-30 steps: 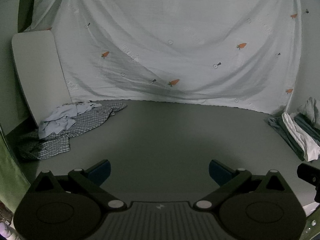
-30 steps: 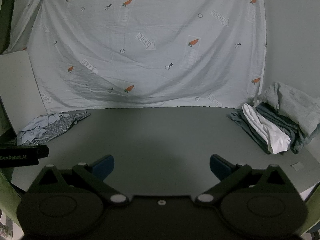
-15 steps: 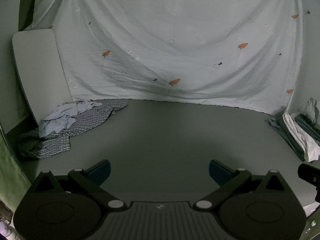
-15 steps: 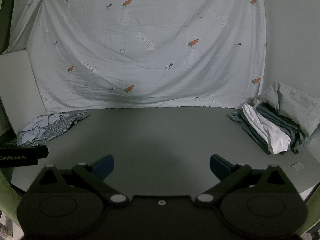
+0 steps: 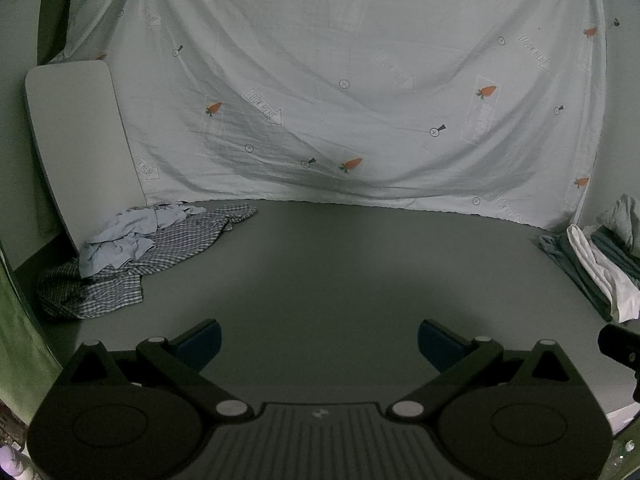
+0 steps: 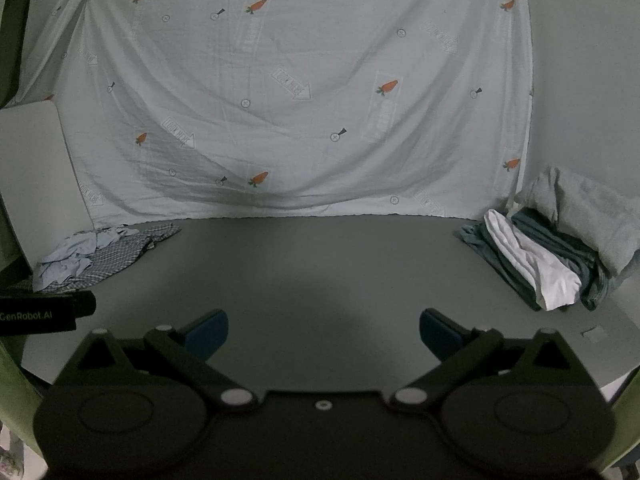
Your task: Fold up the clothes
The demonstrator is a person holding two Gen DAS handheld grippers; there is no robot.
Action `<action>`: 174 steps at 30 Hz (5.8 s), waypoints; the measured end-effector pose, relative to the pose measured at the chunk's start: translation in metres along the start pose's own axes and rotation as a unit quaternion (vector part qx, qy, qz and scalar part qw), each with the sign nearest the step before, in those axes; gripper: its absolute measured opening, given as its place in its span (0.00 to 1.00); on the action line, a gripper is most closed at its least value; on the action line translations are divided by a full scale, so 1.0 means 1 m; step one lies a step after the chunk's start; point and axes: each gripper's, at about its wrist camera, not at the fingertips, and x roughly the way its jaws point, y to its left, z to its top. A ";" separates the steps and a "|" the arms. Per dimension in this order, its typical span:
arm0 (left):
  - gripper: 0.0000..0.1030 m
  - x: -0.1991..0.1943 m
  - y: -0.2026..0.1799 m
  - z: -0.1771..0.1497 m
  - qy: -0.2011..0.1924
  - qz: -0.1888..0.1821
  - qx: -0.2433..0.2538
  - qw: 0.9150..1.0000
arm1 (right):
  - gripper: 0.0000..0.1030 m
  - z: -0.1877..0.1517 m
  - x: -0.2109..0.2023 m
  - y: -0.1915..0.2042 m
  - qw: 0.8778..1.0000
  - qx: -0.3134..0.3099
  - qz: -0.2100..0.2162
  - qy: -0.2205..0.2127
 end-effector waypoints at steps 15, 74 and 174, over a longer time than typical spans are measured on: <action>1.00 0.002 -0.001 0.003 0.002 0.004 -0.005 1.000 | 1.00 0.000 0.004 -0.001 1.000 -0.003 -0.001 -0.001; 0.99 0.393 0.386 0.121 0.113 0.141 -0.311 0.933 | 0.53 0.114 0.539 0.297 0.892 0.208 0.305 0.261; 0.04 0.556 -0.146 0.154 0.174 -0.199 -0.032 0.964 | 0.07 0.064 0.550 -0.093 0.931 0.312 0.068 0.176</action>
